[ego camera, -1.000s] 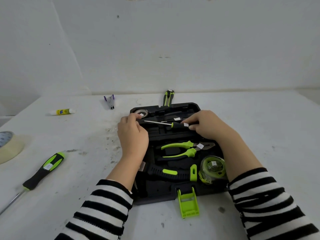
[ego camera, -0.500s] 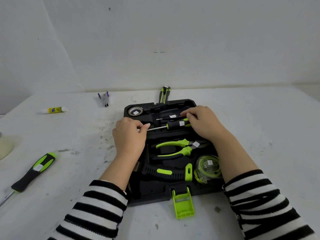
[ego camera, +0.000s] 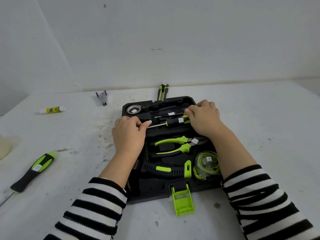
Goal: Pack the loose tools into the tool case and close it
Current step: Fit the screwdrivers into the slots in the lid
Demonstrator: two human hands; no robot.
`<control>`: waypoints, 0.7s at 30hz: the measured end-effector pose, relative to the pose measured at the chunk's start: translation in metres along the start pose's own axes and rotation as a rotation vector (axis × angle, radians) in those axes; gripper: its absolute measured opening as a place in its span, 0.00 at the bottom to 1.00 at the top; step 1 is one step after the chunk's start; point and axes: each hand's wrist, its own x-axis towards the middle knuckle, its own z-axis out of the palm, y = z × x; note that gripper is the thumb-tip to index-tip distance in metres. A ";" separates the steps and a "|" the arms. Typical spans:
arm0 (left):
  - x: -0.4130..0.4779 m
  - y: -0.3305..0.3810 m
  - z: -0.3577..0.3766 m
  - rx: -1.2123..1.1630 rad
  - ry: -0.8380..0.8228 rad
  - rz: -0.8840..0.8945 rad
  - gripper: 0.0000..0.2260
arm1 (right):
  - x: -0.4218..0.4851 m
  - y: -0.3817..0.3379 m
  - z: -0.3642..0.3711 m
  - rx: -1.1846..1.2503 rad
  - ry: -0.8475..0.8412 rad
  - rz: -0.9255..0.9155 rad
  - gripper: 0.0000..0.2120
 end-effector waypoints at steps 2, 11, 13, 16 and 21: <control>0.000 -0.001 0.000 0.008 -0.006 -0.004 0.17 | 0.000 0.001 0.000 0.004 -0.021 0.007 0.20; -0.001 0.002 -0.015 -0.528 0.352 -0.311 0.09 | -0.002 0.008 -0.002 0.055 -0.010 0.003 0.16; 0.001 0.000 -0.014 -0.616 0.378 -0.391 0.10 | -0.003 0.007 -0.003 0.067 -0.023 -0.012 0.16; 0.002 -0.002 -0.016 -0.711 0.385 -0.471 0.10 | -0.006 0.005 -0.007 0.091 -0.067 -0.065 0.16; 0.003 -0.004 -0.012 -0.676 0.299 -0.389 0.09 | -0.006 0.001 -0.006 0.065 -0.061 -0.085 0.14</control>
